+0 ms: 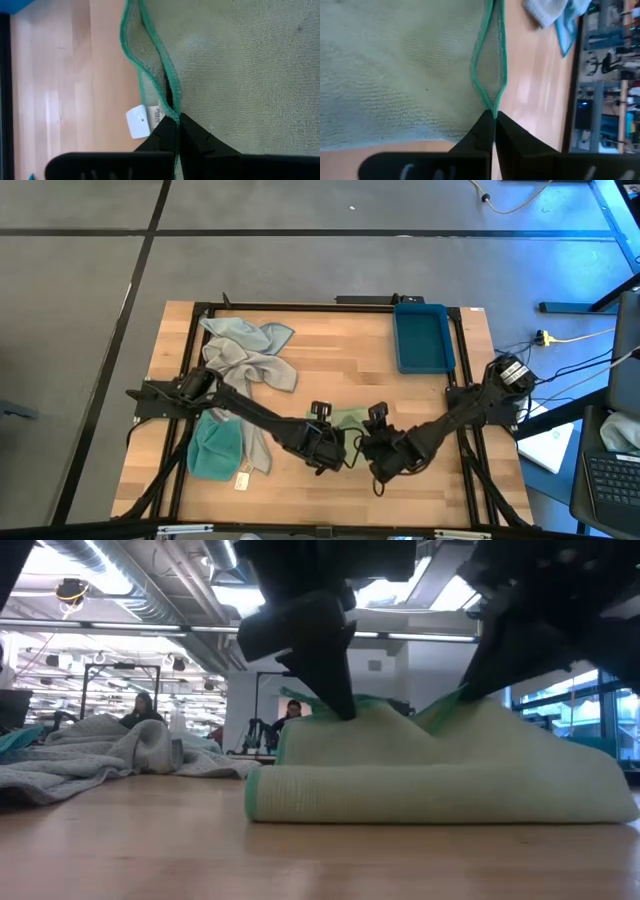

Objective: Fold microfiber towels
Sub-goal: Fold the green microfiber cloth

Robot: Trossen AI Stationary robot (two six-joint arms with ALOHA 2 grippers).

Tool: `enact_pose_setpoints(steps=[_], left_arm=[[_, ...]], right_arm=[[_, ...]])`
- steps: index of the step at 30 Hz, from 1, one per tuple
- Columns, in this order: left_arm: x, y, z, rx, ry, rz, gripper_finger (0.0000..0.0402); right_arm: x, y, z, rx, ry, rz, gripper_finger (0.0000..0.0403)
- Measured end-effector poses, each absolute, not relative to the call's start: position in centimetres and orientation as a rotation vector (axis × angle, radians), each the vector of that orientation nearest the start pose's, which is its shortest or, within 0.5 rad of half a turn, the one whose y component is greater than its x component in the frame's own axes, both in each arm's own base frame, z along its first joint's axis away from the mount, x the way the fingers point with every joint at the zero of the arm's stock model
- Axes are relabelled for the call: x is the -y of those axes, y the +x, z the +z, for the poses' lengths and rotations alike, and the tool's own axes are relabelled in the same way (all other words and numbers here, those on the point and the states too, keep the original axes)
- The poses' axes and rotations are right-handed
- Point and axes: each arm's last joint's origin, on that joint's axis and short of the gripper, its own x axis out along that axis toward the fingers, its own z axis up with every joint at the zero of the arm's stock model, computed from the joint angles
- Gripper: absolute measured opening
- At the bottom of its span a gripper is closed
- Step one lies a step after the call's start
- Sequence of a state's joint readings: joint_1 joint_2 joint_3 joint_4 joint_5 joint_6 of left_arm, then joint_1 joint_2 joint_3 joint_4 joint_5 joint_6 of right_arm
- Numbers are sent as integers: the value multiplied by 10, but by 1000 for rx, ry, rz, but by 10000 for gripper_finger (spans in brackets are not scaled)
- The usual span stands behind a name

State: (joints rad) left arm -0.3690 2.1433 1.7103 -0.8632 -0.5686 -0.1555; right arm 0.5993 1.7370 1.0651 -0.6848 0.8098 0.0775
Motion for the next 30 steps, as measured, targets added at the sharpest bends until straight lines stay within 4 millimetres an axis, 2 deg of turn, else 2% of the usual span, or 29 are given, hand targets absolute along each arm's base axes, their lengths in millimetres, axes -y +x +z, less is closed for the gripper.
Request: enact_pose_setpoints(steps=[6, 17, 30], left_arm=[[132, 413, 186, -1161, 446, 278, 0], [107, 400, 150, -1268, 429, 344, 0], [92, 407, 148, -1239, 442, 359, 0]], right_arm=[[-142, 272, 161, -1050, -781, -240, 12], [-124, 278, 146, -1029, -770, -253, 12], [-112, 279, 142, -1083, -758, -257, 12]])
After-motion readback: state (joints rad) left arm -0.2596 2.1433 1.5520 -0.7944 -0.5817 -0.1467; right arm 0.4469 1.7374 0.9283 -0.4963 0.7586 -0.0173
